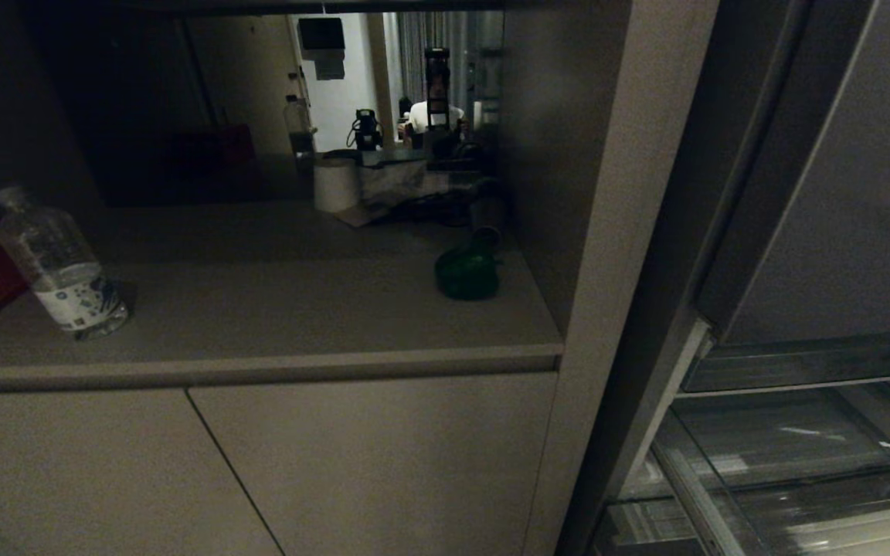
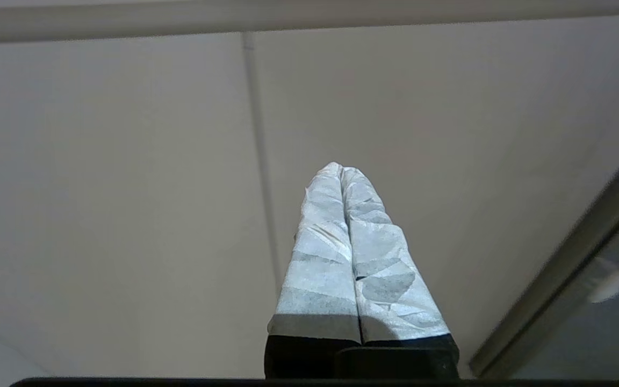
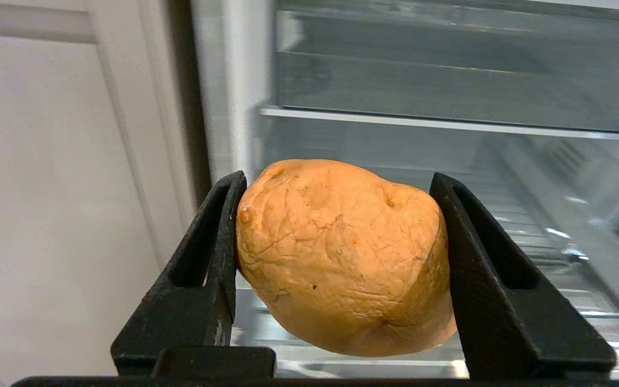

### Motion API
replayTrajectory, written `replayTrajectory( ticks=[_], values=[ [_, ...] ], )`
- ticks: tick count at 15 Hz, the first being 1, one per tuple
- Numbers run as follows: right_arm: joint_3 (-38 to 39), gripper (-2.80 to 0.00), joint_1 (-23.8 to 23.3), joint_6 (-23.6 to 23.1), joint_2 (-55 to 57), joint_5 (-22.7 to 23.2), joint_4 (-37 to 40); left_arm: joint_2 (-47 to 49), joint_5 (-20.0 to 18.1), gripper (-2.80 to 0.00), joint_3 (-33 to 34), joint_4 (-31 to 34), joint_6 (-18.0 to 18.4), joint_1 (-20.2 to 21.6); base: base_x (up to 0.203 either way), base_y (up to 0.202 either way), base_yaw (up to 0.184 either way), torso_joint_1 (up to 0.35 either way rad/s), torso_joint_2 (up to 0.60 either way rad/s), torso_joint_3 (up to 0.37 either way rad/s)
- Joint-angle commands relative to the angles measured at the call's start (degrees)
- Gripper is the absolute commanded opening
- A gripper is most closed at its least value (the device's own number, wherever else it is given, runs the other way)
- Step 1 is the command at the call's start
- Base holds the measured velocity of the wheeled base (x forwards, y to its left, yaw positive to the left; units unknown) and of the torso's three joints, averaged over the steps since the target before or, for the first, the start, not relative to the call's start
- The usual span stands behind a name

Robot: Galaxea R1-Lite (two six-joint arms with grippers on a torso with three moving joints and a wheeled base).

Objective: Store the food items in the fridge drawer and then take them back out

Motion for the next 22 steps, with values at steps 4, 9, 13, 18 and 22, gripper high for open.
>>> replayTrajectory(
  ticks=[4,9,13,18,22],
  values=[
    [1.76,-2.80,-0.04,-1.20,-0.01,0.24,-0.05,0.07,0.00,-2.80,0.00,-0.02,-0.01,-0.03,0.000,0.197,-0.002,0.002,0.00,0.001],
    [-1.82,-2.80,-0.03,-3.04,0.05,2.88,0.12,0.07,0.00,-2.80,0.00,0.07,0.08,0.03,0.000,0.188,0.001,0.004,0.00,0.000],
    [-14.95,-2.80,-0.01,-3.07,13.74,8.79,3.21,0.07,-0.17,-2.80,0.00,0.25,0.70,-0.03,0.000,0.027,0.001,0.000,0.00,0.001],
    [-28.98,-2.80,0.45,-2.63,41.14,30.31,3.85,0.07,0.00,-2.80,0.00,0.07,0.69,-0.06,0.000,0.000,0.000,0.000,0.00,0.000],
    [-37.29,-2.80,11.60,-2.56,60.95,33.94,-0.75,0.07,0.00,-2.80,0.00,0.14,0.08,-0.03,0.000,0.000,0.000,0.000,0.00,0.000]
  ],
)
